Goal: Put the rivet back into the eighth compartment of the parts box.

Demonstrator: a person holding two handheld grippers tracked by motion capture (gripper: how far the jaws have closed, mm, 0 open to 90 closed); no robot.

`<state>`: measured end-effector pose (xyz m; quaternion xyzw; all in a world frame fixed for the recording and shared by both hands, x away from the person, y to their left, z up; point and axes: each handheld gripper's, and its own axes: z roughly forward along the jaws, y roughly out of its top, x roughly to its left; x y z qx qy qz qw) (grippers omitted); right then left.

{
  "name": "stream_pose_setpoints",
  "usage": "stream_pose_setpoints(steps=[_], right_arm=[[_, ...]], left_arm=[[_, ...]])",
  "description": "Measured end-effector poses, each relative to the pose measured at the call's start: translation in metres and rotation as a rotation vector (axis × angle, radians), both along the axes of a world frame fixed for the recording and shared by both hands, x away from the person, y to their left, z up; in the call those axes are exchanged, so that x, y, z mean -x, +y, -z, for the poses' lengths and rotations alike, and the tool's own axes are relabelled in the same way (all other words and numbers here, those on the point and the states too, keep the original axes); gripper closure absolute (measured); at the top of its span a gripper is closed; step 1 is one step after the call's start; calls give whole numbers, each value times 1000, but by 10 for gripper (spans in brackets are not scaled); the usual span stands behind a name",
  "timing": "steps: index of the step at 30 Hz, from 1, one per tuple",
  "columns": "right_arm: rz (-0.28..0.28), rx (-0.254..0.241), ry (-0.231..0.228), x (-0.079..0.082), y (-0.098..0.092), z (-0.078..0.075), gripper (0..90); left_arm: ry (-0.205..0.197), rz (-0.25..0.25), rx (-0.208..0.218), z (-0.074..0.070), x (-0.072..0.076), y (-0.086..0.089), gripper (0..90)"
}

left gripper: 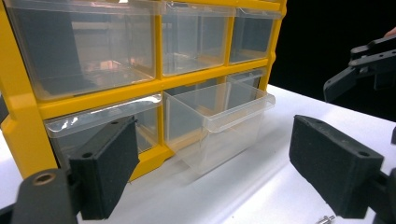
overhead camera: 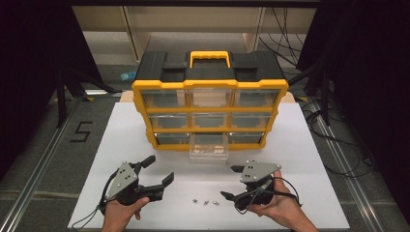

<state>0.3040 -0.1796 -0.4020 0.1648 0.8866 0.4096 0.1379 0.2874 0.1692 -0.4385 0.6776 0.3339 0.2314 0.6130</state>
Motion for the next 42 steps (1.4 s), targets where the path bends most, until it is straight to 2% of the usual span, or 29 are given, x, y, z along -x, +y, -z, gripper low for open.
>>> stream_pose_setpoints(steps=[3, 4, 5, 7, 8, 9, 10, 13, 16, 17, 19, 22, 24, 27, 30, 31, 34, 38, 39, 40, 41, 42], right_arm=[[-27, 57, 27, -4, 8, 1, 250], [-27, 57, 27, -4, 8, 1, 250], [-41, 100, 46, -6, 15, 2, 258], [-54, 137, 59, -8, 21, 5, 270], [-54, 137, 59, -8, 21, 5, 270], [-72, 168, 72, -9, 28, 7, 283], [-72, 168, 72, -9, 28, 7, 283], [-100, 223, 97, -13, 38, 11, 304], [-111, 243, 110, -16, 42, 13, 311], [-122, 272, 125, -18, 46, 16, 314], [-127, 282, 131, -19, 49, 18, 318], [-161, 330, 162, -22, 58, 23, 336], [-152, 344, 176, -22, 60, 24, 340], [-170, 394, 208, -26, 66, 30, 365], [-163, 415, 220, -26, 68, 33, 378], [-168, 433, 230, -27, 69, 36, 403], [-179, 450, 232, -28, 71, 40, 443], [-184, 480, 257, -28, 73, 43, 484], [-196, 501, 265, -28, 74, 46, 519], [-196, 501, 265, -28, 74, 46, 519], [-197, 534, 263, -30, 74, 48, 550], [-197, 534, 263, -30, 74, 48, 550]], left_arm=[[0, 1, 1, 0, 0, 0, 159], [0, 1, 1, 0, 0, 0, 159], [0, -1, 4, 0, 0, 0, 159], [1, -2, 4, 0, 0, 0, 159], [1, -2, 4, 0, 0, 0, 159], [1, -1, 4, 0, 0, 0, 159], [1, -1, 4, 0, 0, 0, 159], [0, 1, 2, 0, 0, 0, 159], [-1, 1, 3, 0, 0, 0, 159], [-1, 1, 4, 0, 0, 0, 159], [-1, 1, 4, 0, 0, 0, 159], [0, -1, 7, 0, 0, 0, 159], [0, -1, 7, 0, 0, 0, 159], [0, -1, 7, 0, 0, 0, 159], [-2, -2, 6, 0, 0, 0, 159], [-3, -1, 7, -1, 0, 0, 159], [1, -1, 8, 0, 0, 0, 159], [-3, 0, 6, -1, 1, 0, 159], [-4, -1, 7, -1, 1, 0, 159], [-4, -1, 7, -1, 1, 0, 159], [-1, -2, 8, -1, 0, 0, 159], [-1, -2, 8, -1, 0, 0, 158]])
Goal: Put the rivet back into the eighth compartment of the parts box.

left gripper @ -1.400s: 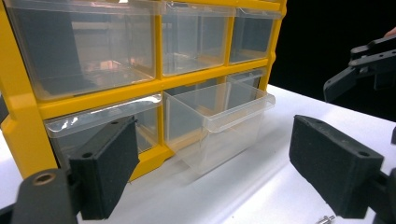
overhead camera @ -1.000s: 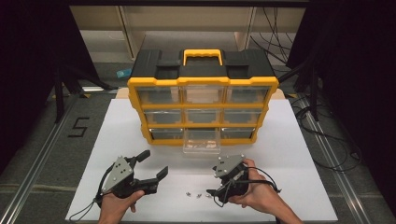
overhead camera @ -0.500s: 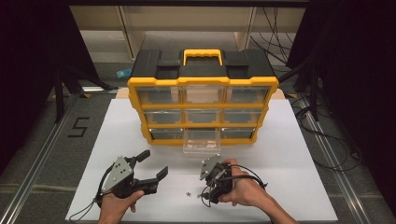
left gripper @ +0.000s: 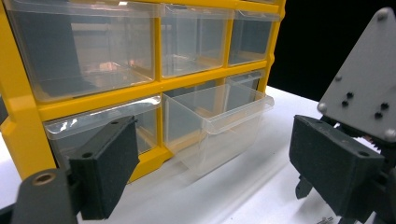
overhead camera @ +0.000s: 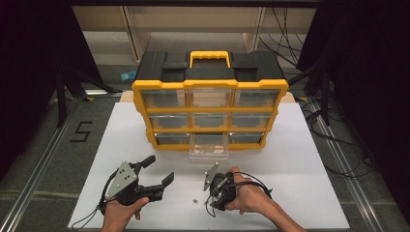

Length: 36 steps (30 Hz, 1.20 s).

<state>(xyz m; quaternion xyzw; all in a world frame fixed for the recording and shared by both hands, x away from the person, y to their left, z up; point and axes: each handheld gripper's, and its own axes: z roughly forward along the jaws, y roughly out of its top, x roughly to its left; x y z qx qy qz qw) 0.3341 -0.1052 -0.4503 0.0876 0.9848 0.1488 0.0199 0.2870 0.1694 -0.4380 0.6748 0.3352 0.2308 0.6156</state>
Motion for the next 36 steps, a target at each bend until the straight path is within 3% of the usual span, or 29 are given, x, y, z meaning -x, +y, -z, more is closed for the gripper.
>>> stream_pose_setpoints(steps=[5, 9, 11, 12, 13, 14, 18, 22, 24, 26, 31, 34, 36], right_arm=[[26, 32, 23, -1, 1, 5, 642], [3, 30, 11, -3, 2, 7, 684], [3, 43, 9, -3, 2, 10, 786], [3, 43, 9, -3, 2, 10, 786], [11, 41, 31, -5, 1, 10, 823], [36, 57, 38, -3, 1, 9, 826], [34, 54, 34, -3, 2, 8, 828], [40, 26, 19, -6, -1, -2, 829], [56, -34, 7, -7, -4, -12, 829], [61, -36, -16, -7, -5, -16, 829], [63, -133, -29, -12, -10, -40, 830], [65, -155, -42, -14, -12, -49, 830], [73, -204, -79, -17, -13, -62, 831]], left_arm=[[-2, 0, 1, 0, 0, 0, 159], [-2, 0, 1, 0, 0, 0, 159], [-2, 1, 0, 0, 0, 0, 159], [-2, 0, 0, 0, 0, 0, 159], [0, 0, 1, 0, 0, 0, 159], [-1, 0, 1, 0, 0, 0, 159], [-1, -1, 1, 0, 0, 0, 159], [0, -1, 1, 0, 0, 1, 159], [1, -2, 1, 0, 0, 0, 159], [-1, -1, 0, 0, 0, 0, 159], [0, -2, -1, 0, 0, 0, 159], [0, -2, -1, 0, 0, 0, 159], [-1, -2, -1, 0, 0, 0, 159]])
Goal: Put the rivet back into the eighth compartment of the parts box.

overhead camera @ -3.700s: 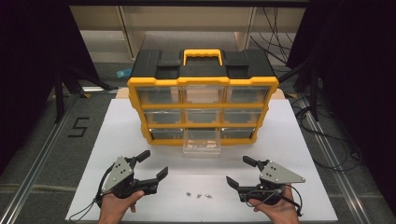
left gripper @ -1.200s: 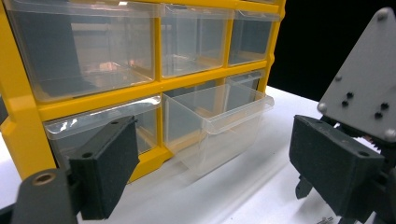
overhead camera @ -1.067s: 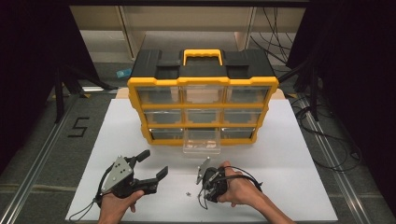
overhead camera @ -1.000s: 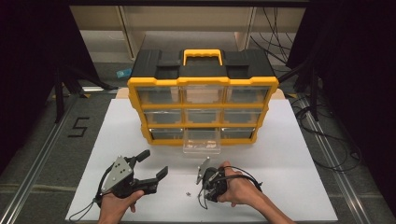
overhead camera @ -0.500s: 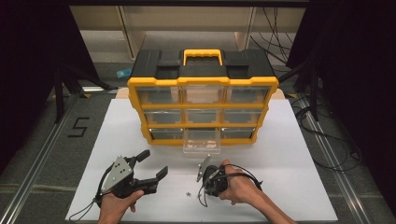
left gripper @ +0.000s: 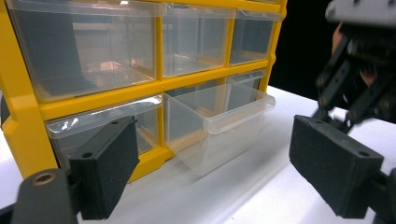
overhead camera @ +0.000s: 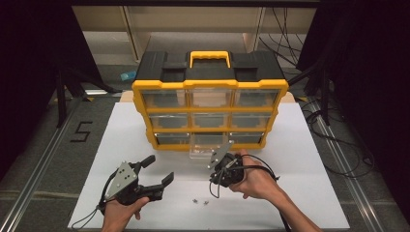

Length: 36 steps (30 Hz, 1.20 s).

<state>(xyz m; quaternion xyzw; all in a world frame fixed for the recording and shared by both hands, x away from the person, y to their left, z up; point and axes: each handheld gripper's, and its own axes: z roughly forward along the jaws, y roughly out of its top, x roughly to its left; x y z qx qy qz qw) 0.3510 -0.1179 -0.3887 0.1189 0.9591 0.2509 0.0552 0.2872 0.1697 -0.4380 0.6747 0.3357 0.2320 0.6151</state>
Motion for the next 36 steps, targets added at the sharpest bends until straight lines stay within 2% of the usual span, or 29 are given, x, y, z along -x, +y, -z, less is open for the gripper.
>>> stream_pose_setpoints(steps=[2, 4, 11, 20, 23, 25, 26, 27, 33, 36], right_arm=[[2, -11, -9, -1, 0, -4, 831], [4, -42, -43, -4, 1, -14, 831], [21, -93, -76, -10, 1, -31, 831], [66, -142, -127, -21, -1, -44, 832], [90, -149, -146, -26, -2, -44, 831], [106, -144, -156, -31, -2, -42, 831], [113, -143, -155, -34, -2, -40, 832], [120, -141, -160, -36, -1, -39, 832], [162, -132, -165, -51, 1, -30, 831], [160, -126, -160, -56, 1, -28, 831]], left_arm=[[0, 0, 0, 0, 0, 0, 159], [1, -1, 0, 0, 0, 0, 159], [-1, 0, 0, 0, 0, 0, 159], [-4, 4, 4, 0, 0, 0, 159], [-1, 1, 2, 0, 0, 0, 159], [-8, 9, 15, 0, 0, 0, 159], [-2, 2, -15, -1, 0, 2, 159], [-3, 3, 2, -1, 0, 0, 159], [-6, 3, 8, -1, 0, 0, 159], [-3, 3, 4, -1, 1, 1, 159]])
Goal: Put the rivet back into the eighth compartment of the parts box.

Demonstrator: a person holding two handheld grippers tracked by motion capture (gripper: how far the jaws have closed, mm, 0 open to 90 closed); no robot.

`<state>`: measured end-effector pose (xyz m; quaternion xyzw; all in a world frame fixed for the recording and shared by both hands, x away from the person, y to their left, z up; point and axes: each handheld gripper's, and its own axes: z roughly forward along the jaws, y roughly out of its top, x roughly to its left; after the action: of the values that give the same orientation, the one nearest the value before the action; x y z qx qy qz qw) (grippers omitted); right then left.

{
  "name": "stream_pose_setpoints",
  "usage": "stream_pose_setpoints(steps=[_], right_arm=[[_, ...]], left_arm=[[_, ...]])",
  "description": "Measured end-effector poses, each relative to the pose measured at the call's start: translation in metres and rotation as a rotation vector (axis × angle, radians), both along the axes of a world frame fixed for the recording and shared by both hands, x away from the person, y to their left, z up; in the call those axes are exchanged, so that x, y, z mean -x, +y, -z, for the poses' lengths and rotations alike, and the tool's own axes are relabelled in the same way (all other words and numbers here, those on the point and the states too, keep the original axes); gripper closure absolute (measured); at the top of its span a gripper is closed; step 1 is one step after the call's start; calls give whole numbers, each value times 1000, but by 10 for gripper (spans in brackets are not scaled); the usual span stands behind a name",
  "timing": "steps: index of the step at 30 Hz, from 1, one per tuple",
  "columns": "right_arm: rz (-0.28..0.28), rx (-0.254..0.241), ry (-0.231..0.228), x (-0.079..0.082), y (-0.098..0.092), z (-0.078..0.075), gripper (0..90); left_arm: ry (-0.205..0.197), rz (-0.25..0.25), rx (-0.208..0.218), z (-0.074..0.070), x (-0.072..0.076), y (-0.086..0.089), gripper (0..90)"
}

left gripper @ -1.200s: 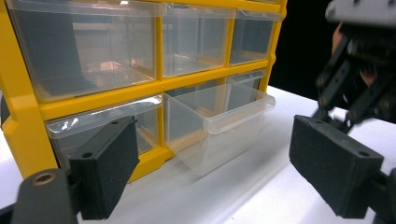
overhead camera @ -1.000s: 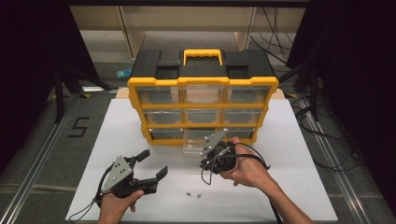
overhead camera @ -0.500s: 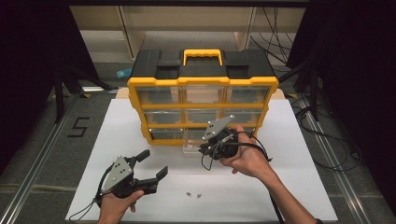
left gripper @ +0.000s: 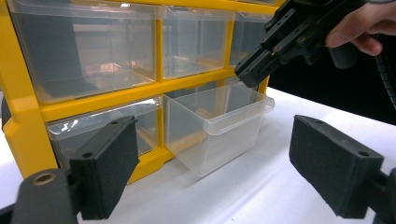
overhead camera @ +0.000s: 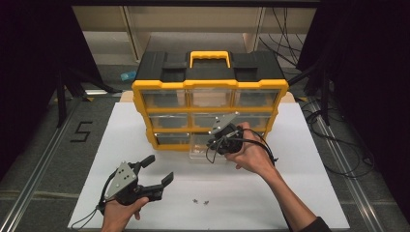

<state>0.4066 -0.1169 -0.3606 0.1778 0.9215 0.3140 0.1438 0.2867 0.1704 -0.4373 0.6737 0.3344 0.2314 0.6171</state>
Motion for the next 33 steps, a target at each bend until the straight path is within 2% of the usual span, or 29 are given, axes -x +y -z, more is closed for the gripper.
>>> stream_pose_setpoints(steps=[7, 8, 9, 10, 12, 14, 15, 16, 17, 21, 22, 23, 24, 27, 30, 31, 32, 33], right_arm=[[15, 16, 14, -10, 3, 13, 799], [12, 20, 27, -11, 3, 14, 729], [23, 30, 0, -10, 5, 13, 621], [24, 29, -20, -8, 5, 12, 601], [5, 7, -25, -4, 7, 6, 537], [24, -2, -36, 0, 8, 3, 509], [-5, -19, -53, 6, 8, -4, 482], [-5, -19, -53, 6, 8, -4, 482], [-39, -31, -63, 13, 8, -9, 458], [-114, -40, -49, 28, 8, -14, 405], [-114, -40, -49, 28, 8, -14, 405], [-146, -48, -31, 36, 8, -14, 387], [-146, -48, -31, 36, 8, -14, 387], [-208, -26, -9, 50, 14, -9, 362], [-231, -4, 0, 56, 18, -4, 336], [-251, 26, 11, 62, 21, 4, 336], [-251, 26, 11, 62, 21, 4, 336], [-277, 53, 29, 68, 22, 13, 345]], left_arm=[[0, 1, 2, 0, 0, 0, 159], [-1, 2, 3, 0, 0, 0, 159], [-1, 2, 5, 0, 0, 0, 159], [-1, 2, 5, 0, 0, 0, 159], [0, 2, 2, 0, 0, 0, 159], [1, 1, 0, 0, 0, 0, 159], [3, 1, -3, 0, 0, 0, 159], [-1, 2, 2, 0, 0, 0, 159], [-2, 1, 1, 0, 1, 0, 159], [0, 0, 0, 0, 0, 0, 159], [0, 0, 0, 0, 0, 0, 159], [-2, 0, 1, 0, 0, 0, 159], [-2, 0, 1, 0, 0, 0, 159], [-2, -2, 1, 0, 0, 0, 159], [-1, -3, 3, 0, 1, 0, 159], [-1, -3, 3, 0, 1, 0, 159], [-3, -2, 3, 0, 0, 0, 159], [-3, -1, 3, 0, 1, 0, 159]])
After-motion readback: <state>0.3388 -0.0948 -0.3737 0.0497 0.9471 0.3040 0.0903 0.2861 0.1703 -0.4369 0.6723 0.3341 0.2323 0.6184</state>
